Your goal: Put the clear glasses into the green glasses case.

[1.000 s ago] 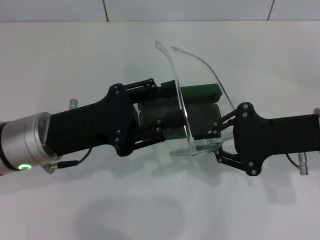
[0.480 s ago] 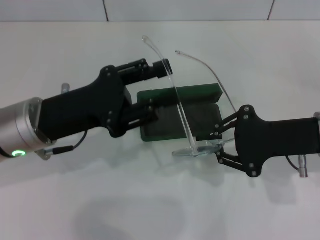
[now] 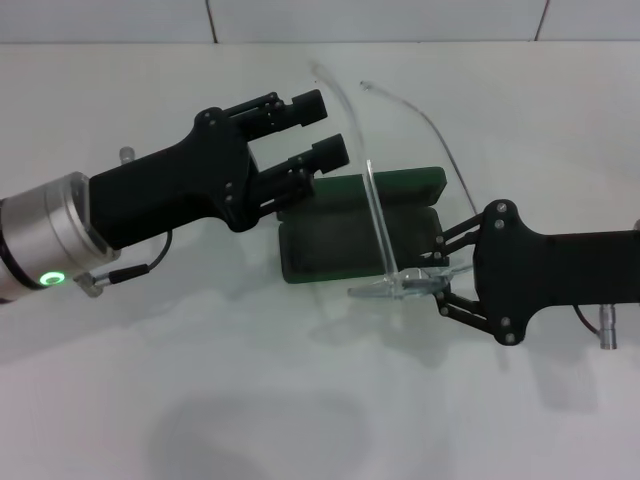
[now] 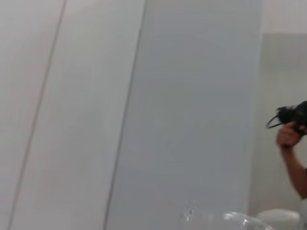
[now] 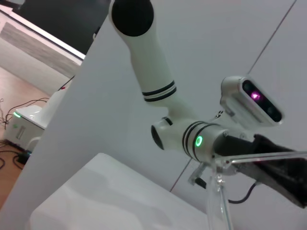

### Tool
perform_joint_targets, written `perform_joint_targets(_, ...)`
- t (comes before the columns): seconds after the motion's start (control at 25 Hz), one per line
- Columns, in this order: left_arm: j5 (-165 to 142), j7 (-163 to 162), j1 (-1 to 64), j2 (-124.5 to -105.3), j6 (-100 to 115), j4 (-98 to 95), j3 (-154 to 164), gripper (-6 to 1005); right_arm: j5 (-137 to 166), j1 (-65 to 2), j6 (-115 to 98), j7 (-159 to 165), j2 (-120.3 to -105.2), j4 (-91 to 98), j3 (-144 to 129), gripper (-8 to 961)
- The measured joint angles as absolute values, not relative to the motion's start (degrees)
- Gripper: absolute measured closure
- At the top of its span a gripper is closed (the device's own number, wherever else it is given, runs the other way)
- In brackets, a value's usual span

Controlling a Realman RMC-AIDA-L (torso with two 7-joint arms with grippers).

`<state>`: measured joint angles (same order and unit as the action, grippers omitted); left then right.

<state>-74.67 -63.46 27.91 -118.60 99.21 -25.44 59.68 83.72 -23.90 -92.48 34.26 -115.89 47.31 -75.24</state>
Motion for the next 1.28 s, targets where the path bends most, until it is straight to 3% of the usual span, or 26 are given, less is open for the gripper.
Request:
perform_joint_targets(0.68, -71.9, -62.7, 26.1, -117.81, 102.0, -27.1, 58.6, 437, 82.1, -24.6, -90.2, 34.4, -115.86, 44.1, -73.8, 830)
perform_joint_targets(1.28, -78.0, -62.9, 32.4, -119.43, 104.3, -26.3, 60.0, 438, 82.3, -29.1, -91.3, 36.5, -116.09, 40.6, -75.5, 831)
